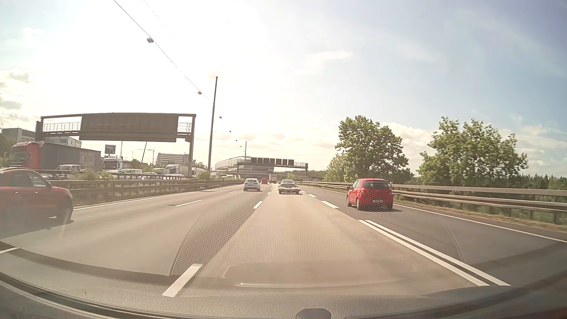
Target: Follow the waypoints while adhering to traffic rules and regulations
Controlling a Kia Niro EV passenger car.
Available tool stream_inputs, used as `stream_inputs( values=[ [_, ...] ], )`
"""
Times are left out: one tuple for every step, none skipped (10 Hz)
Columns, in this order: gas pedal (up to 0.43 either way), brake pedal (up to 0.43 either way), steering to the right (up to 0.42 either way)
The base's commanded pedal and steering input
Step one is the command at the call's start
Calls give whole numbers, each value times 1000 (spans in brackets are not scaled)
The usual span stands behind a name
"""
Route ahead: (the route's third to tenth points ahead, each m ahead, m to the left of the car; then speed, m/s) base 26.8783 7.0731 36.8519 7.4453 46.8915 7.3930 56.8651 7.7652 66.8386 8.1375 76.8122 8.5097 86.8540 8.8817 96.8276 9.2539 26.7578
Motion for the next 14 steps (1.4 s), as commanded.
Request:
stream_inputs(
  values=[
    [169, 0, -1],
    [169, 0, -2],
    [169, 0, -2],
    [169, 0, -2],
    [169, 0, -2],
    [169, 0, -2],
    [169, 0, -2],
    [169, 0, -2],
    [118, 0, -3],
    [0, 0, -4],
    [0, 0, -5],
    [0, 0, -5],
    [0, 0, -5],
    [0, 0, -5]
  ],
)
